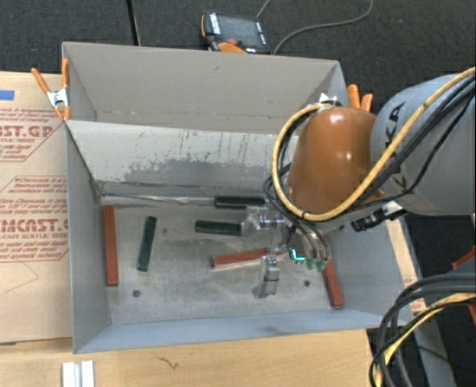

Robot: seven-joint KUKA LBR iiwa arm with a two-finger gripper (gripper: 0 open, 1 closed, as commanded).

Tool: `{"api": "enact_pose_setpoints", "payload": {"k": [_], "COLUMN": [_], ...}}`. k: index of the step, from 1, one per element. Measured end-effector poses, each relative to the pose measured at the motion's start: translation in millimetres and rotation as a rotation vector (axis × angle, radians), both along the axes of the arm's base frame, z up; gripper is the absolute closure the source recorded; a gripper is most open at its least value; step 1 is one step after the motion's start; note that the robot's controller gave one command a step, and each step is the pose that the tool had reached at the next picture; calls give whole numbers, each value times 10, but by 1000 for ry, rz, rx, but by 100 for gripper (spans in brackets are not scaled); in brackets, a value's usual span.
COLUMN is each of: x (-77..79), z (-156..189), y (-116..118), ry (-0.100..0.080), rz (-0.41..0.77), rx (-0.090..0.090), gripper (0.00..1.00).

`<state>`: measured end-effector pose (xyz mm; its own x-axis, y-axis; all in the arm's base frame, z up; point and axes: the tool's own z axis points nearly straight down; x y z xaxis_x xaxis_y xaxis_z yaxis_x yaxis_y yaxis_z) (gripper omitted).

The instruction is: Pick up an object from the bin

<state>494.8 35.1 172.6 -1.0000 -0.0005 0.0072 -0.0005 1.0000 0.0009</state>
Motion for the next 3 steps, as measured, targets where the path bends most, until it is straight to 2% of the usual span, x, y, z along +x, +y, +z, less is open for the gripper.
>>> {"api": "enact_pose_setpoints", "payload": {"k": [1,2,3], "x": [83,-35,-37], "z": [-1074,-1034,-1040], "y": [-275,-77,-72], "ry": [-1,-5,-6], "rz": [-110,-90,-90], "rx": [-1,0,0], "gripper": [0,0,0]}}
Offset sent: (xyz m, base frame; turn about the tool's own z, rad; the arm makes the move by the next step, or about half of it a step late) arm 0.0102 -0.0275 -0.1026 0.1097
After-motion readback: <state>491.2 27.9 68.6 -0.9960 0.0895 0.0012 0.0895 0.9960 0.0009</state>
